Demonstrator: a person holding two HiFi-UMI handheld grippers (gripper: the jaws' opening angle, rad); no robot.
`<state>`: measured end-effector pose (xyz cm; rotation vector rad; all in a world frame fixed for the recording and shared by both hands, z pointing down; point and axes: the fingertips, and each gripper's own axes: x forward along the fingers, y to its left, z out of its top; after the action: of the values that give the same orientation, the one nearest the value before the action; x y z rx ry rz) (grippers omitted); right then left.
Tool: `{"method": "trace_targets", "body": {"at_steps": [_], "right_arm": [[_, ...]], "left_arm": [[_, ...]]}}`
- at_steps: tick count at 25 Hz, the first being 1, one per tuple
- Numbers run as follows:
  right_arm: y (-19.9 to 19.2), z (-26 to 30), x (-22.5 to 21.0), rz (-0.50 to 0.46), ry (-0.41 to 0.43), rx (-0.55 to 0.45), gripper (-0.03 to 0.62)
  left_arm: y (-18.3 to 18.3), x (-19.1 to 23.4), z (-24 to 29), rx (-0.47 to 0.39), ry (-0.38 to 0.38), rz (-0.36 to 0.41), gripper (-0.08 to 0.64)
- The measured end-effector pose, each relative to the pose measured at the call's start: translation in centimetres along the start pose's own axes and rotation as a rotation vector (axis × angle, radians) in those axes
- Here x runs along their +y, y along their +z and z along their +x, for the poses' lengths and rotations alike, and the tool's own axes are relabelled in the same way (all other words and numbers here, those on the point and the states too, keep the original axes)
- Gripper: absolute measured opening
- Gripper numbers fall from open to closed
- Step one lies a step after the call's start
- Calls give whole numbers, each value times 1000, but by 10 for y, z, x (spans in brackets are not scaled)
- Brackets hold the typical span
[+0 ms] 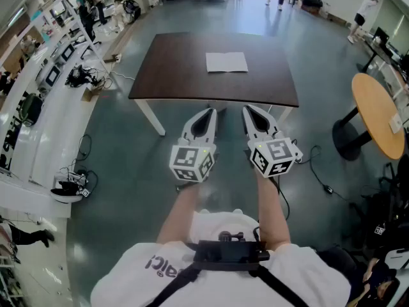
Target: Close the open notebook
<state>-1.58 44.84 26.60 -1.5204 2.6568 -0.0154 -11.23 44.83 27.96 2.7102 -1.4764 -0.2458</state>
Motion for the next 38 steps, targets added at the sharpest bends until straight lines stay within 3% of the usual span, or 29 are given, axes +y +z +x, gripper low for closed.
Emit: {"method": "trace_targets", "body": {"at_steps": [11,16,21,27,34,38], "right_arm": [[-11,19,52,36,-7,-15,3],[-28,15,61,-11,-21,31,3],[-38,11,44,9,-36,60,3],[-49,39,36,4,19,79,2],[-12,82,-5,-39,71,-39,2],[-8,102,-39,-21,84,-54,2]], "left_arm": [[-6,30,-32,25,-50,-13,9],[-31,48,-41,51,-36,-74,9],[-44,40,-34,78,-27,-30,9],[-53,51,-4,115,17,-23,9],[-32,72,44,67,78,-3,9],[-21,82,83,44,127,13,9]]}}
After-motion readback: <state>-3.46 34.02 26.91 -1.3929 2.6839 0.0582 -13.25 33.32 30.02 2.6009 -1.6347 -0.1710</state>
